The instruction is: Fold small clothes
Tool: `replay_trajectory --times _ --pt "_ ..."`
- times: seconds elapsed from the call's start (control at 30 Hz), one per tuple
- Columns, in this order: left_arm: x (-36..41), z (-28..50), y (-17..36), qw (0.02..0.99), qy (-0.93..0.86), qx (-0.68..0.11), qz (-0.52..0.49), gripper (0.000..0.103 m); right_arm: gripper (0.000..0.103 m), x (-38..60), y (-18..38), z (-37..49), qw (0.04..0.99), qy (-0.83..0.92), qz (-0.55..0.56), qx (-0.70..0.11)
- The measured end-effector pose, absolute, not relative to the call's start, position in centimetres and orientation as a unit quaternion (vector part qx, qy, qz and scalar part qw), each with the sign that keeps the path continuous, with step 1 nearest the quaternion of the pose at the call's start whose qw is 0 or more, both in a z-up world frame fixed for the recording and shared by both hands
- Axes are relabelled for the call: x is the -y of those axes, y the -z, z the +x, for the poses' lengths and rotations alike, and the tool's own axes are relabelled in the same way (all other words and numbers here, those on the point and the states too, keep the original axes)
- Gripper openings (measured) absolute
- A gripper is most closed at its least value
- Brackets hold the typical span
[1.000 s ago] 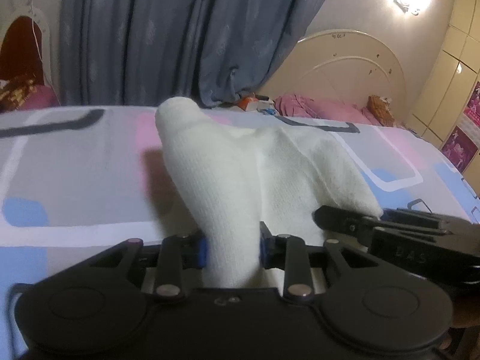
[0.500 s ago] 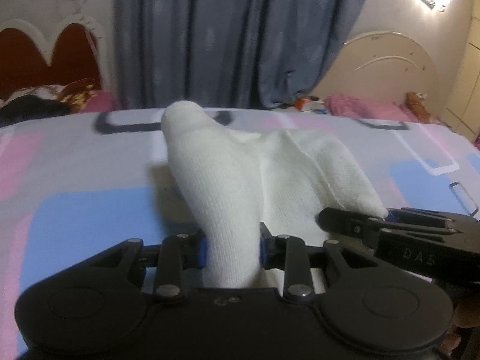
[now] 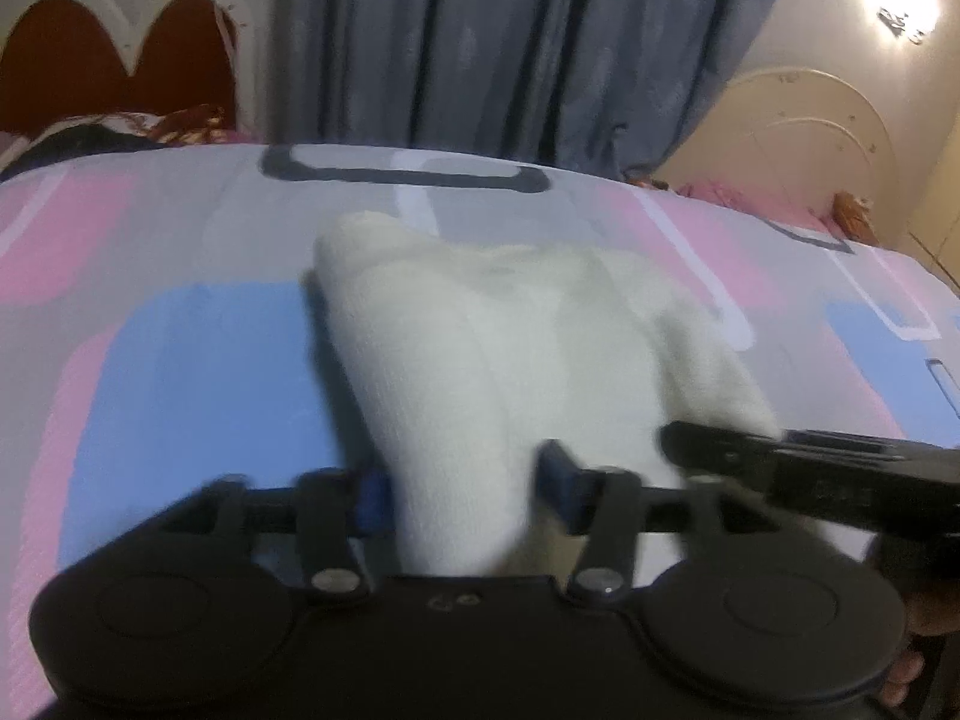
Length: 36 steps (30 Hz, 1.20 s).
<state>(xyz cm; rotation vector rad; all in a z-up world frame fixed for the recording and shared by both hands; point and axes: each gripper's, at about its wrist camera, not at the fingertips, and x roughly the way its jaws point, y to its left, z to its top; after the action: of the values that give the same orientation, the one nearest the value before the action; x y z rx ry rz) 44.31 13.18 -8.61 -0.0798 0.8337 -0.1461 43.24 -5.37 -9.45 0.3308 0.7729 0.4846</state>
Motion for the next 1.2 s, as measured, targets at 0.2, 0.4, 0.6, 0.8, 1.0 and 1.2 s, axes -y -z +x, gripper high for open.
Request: replay_trajectory --times 0.2,0.4,0.6,0.8,1.0,1.2 --pt "-16.0 43.7 9.1 0.906 0.072 -0.406 -0.099 0.075 0.035 6.3 9.6 42.8 0.886 -0.226 0.163 -0.372" --pt "-17.7 41.8 6.4 0.929 0.072 -0.349 -0.097 0.046 0.029 8.6 5.9 40.9 0.922 -0.193 0.145 -0.304" --pt "-13.3 45.8 7.0 0.920 0.107 -0.375 -0.042 0.038 0.005 4.7 6.4 43.3 0.916 -0.218 0.062 -0.330" --pt "-12.5 46.1 7.9 0.914 0.113 -0.388 -0.026 0.035 0.005 4.0 8.3 44.8 0.911 -0.171 0.005 -0.375" --pt "-13.2 40.3 6.2 0.922 0.133 -0.360 -0.052 0.034 0.005 5.5 5.7 41.0 0.919 -0.198 0.021 -0.342" --pt "-11.0 36.5 9.7 0.913 0.134 -0.383 -0.035 0.027 0.005 4.3 7.8 37.0 0.899 -0.213 -0.015 -0.382"
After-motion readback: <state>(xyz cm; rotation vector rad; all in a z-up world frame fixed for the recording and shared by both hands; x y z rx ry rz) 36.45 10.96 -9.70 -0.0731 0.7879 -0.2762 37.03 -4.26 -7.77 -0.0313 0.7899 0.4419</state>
